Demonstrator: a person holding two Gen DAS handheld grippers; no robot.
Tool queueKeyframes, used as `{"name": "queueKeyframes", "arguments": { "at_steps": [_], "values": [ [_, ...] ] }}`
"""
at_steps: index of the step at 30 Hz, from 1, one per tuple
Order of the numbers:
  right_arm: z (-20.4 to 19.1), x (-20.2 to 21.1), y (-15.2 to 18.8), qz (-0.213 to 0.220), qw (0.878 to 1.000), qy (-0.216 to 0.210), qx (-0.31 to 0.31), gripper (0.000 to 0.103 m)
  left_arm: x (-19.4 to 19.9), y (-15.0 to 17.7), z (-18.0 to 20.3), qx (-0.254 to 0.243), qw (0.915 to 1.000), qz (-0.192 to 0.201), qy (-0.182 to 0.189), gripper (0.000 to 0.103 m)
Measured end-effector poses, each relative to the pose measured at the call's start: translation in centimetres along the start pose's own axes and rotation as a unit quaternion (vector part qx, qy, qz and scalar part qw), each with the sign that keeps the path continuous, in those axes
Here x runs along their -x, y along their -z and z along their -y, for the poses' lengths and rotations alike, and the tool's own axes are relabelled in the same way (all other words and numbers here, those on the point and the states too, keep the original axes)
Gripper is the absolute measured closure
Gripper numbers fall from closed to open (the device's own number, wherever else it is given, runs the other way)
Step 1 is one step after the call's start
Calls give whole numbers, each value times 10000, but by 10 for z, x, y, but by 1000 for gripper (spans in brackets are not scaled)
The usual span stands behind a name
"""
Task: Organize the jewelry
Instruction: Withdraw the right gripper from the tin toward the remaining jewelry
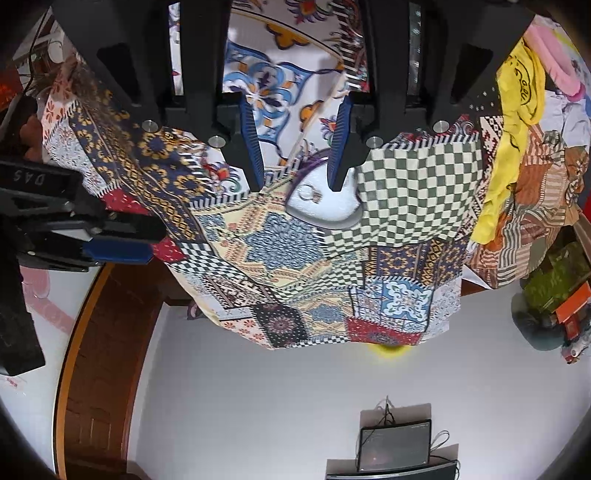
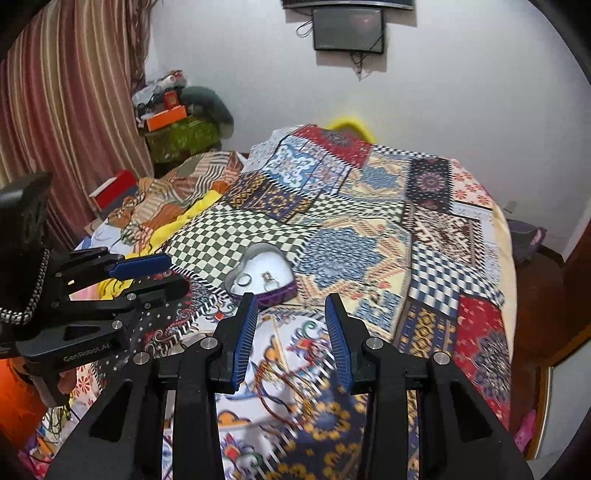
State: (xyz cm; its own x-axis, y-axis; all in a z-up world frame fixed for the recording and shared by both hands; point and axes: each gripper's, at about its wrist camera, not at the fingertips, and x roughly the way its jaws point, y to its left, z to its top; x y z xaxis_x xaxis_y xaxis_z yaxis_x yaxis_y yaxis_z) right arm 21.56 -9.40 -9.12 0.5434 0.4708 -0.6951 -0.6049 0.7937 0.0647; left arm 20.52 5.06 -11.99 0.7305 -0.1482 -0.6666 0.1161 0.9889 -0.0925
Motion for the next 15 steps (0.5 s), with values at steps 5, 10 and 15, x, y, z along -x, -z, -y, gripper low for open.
{"name": "queueKeyframes", "arguments": {
  "at_steps": [5, 10, 15],
  "values": [
    [20, 11, 17, 16, 9997, 215, -130, 68, -10, 8, 20, -93, 9997, -182, 142, 68],
    [35, 14, 39, -121, 9990, 321, -280, 68, -28, 19, 36, -153, 9986, -438, 245, 68],
    [48, 7, 60, -294, 9980, 374, -423, 68, -52, 32, 42, -104, 9967, -739, 330, 68]
  ]
}}
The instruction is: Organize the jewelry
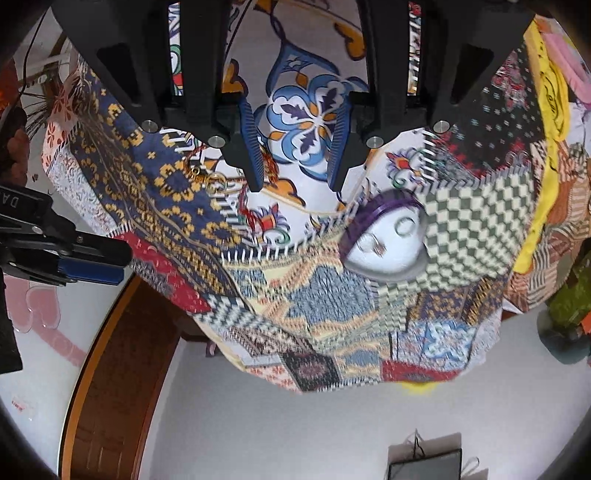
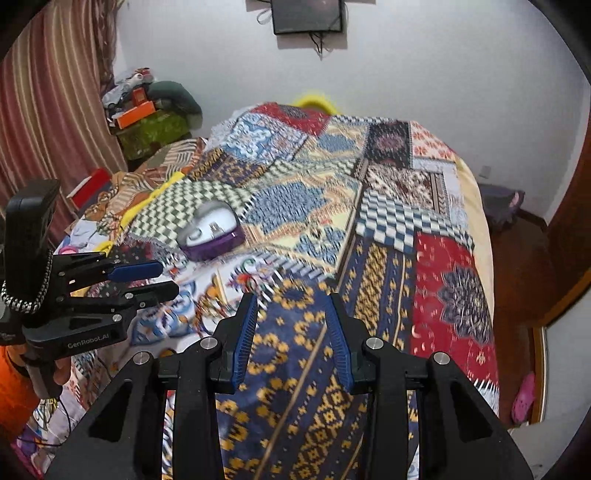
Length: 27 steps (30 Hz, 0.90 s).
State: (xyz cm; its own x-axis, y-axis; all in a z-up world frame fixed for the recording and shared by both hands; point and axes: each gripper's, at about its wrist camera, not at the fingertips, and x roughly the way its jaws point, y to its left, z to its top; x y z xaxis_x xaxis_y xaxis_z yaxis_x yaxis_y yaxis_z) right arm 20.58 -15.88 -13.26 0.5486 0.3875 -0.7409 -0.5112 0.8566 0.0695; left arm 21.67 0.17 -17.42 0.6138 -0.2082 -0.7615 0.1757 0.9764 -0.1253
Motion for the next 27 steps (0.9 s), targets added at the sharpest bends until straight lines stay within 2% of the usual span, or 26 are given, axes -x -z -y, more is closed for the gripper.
{"name": "queueKeyframes", "arguments": {
  "at_steps": [7, 12, 15, 17, 20, 27],
  "values": [
    [11, -15, 21, -276, 9994, -124, -195, 68, -23, 5, -1, 140, 9996, -181, 135, 69],
    [15, -22, 27, -375, 9985, -255, -298, 68, -37, 4, -3, 276, 9987, -317, 276, 81],
    [13, -24, 26, -388, 9983, -297, -304, 68, -40, 5, -2, 268, 9988, -259, 307, 83],
    [12, -25, 26, -389, 9984, -311, -269, 68, -42, 5, -1, 281, 9984, -264, 403, 93],
    [8, -25, 26, -387, 9984, -357, -221, 68, -42, 6, 2, 244, 9983, -242, 467, 101],
    [-3, -27, 24, -356, 9989, -308, -2, 68, -23, 5, 6, 199, 9988, 22, 451, 102]
  ]
}}
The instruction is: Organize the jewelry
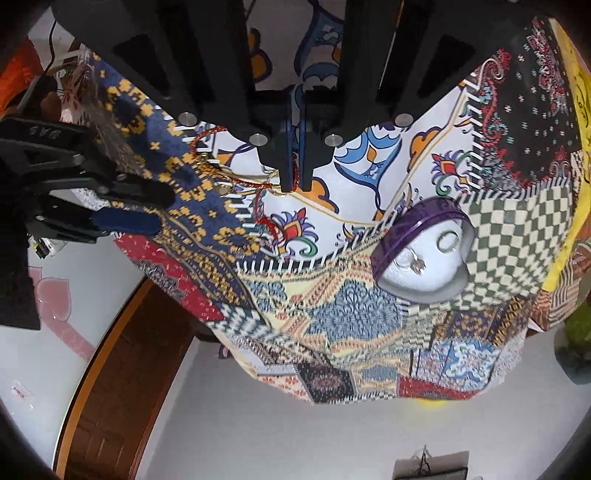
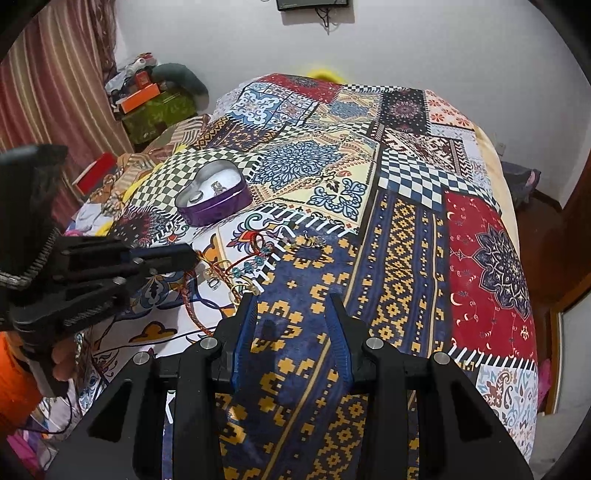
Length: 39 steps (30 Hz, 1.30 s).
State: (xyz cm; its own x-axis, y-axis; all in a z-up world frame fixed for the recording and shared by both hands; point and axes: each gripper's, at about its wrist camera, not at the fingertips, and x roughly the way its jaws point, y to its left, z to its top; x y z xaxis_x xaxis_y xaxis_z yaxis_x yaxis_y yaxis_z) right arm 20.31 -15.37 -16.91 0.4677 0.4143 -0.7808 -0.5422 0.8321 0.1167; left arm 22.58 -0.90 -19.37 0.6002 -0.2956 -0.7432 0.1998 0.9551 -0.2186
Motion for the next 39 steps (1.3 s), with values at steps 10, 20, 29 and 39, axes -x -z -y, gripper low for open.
{"name": "queueKeyframes", "arguments": {
  "at_steps": [10, 20, 29, 39],
  "values": [
    [-17, -15, -5, -95, 9995, -94, 278, 68, 42, 1, -12, 137, 9989, 440, -59, 102],
    [-31, -43, -11, -296, 9977, 83, 603, 75, 47, 12, -31, 296, 9985, 439, -168, 102],
    [-33, -41, -12, -311, 9977, 52, 596, 95, 47, 14, -36, 401, 9979, 469, -178, 102],
    [-35, -24, -13, -120, 9984, 78, 540, 95, 64, 7, -32, 417, 9965, 701, -205, 102]
  ]
}}
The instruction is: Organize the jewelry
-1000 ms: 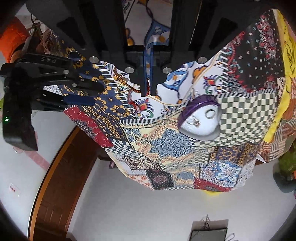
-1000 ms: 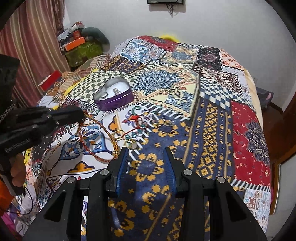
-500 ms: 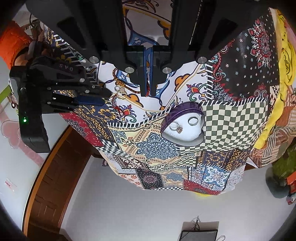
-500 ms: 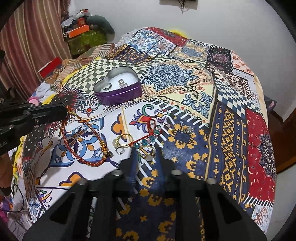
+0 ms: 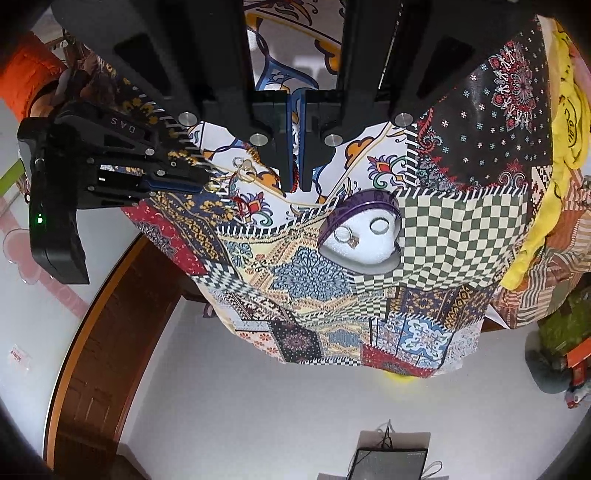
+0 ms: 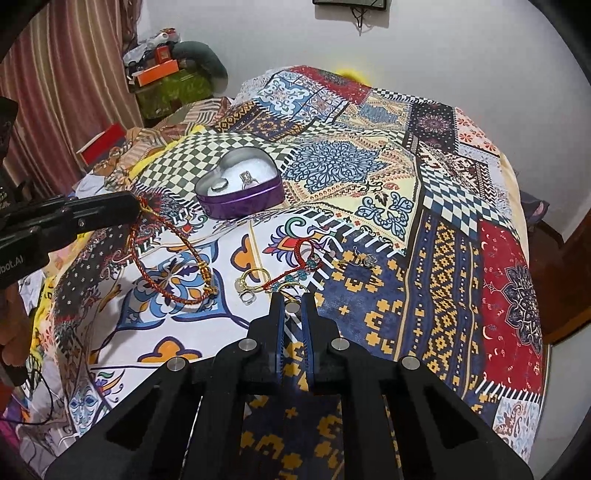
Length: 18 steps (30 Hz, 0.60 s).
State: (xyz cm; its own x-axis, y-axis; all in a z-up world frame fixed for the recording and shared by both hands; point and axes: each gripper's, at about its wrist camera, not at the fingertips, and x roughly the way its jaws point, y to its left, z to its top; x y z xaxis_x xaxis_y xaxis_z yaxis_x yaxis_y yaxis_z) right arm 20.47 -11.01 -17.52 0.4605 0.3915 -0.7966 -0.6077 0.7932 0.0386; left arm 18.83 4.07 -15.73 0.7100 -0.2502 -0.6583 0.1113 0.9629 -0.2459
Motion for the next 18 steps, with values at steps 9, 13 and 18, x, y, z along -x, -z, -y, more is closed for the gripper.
{"name": "queueKeyframes", "arguments": {
  "at_steps": [9, 13, 18],
  "values": [
    [-2, 24, -15, 375, 9992, -39, -104, 95, 17, -16, -2, 11, 9995, 306, -63, 102],
    [-7, 29, -23, 536, 9984, -85, -135, 95, 22, -25, -5, -36, 9989, 446, -155, 102],
    [-13, 30, -35, 655, 9974, -251, -168, 95, 24, -36, -10, -71, 9980, 575, -243, 102]
  ]
}}
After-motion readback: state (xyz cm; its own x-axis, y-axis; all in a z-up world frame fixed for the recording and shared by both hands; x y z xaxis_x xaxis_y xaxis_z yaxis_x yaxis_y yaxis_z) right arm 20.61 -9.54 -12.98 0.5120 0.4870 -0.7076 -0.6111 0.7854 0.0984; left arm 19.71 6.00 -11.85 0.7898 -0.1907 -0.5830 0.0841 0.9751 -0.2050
